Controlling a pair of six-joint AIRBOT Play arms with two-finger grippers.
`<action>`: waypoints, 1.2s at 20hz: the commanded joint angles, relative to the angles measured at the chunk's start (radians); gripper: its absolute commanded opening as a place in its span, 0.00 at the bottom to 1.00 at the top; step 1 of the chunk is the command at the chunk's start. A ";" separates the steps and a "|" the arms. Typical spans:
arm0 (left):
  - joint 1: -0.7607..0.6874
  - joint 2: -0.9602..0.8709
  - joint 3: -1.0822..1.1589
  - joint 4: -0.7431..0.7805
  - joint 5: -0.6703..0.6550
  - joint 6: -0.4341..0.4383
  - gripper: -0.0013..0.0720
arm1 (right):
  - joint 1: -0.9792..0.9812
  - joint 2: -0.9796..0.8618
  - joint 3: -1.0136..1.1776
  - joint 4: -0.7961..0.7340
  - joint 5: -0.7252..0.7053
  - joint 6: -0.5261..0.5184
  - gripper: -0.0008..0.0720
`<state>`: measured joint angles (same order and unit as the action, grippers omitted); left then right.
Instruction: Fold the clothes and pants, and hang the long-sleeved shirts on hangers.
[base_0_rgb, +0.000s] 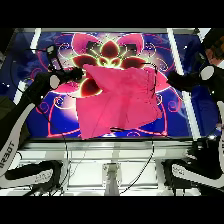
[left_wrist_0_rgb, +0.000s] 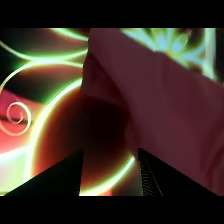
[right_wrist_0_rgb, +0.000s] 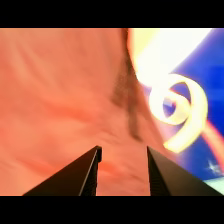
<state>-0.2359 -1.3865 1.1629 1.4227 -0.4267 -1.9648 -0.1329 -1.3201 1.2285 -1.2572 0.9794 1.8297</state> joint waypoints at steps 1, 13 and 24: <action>0.027 -0.088 0.009 -0.153 0.190 -0.017 0.59 | -0.053 -0.080 0.029 0.346 -0.096 -0.052 0.49; 0.010 -0.363 0.167 -0.561 0.203 -0.017 0.58 | -0.060 -0.161 0.027 0.412 -0.161 -0.055 0.67; -0.008 -0.530 0.330 -0.595 0.229 -0.018 0.17 | -0.060 -0.161 0.028 0.397 -0.196 -0.063 0.67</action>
<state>-0.2424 -1.8828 1.4521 0.8364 -0.2153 -1.9823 -0.1925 -1.4803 1.2556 -0.8482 0.7910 1.7729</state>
